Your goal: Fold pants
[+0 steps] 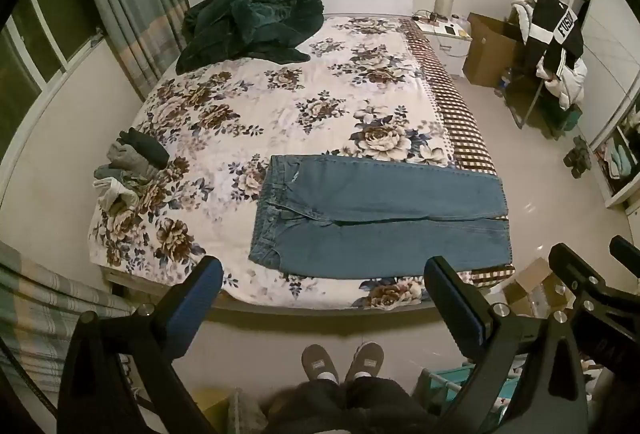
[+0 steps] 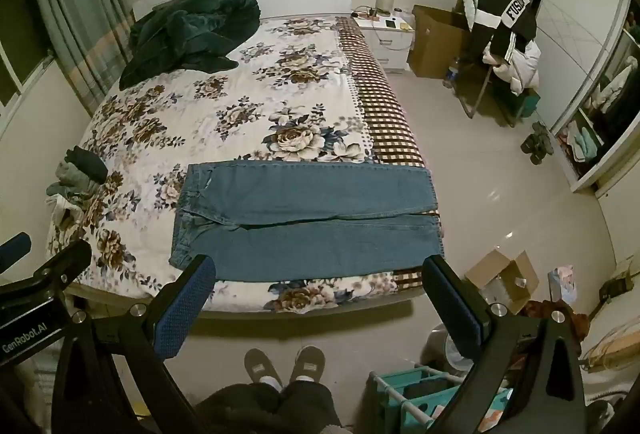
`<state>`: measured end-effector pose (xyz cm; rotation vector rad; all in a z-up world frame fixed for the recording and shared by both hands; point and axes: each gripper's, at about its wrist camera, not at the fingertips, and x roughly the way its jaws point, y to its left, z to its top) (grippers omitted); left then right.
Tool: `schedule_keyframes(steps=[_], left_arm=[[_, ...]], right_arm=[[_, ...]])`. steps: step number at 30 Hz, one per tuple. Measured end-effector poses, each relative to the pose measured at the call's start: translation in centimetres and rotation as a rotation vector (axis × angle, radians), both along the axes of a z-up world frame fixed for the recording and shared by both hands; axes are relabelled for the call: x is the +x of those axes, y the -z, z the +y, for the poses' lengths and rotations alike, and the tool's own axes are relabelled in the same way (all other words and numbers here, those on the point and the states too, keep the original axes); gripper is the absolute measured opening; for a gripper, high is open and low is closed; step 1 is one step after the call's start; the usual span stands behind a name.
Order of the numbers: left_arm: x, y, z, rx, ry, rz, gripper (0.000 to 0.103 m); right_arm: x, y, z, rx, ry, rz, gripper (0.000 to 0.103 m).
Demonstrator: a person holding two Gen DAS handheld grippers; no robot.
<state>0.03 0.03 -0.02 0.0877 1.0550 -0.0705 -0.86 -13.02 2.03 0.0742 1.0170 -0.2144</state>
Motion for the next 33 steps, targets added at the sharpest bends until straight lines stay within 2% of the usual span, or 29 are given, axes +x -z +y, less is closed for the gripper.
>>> schedule_keyframes(steps=[33], left_arm=[[0.0, 0.0, 0.1, -0.002, -0.002, -0.003, 0.103]], right_arm=[[-0.5, 0.1, 0.6, 0.005, -0.005, 0.009, 0.103]])
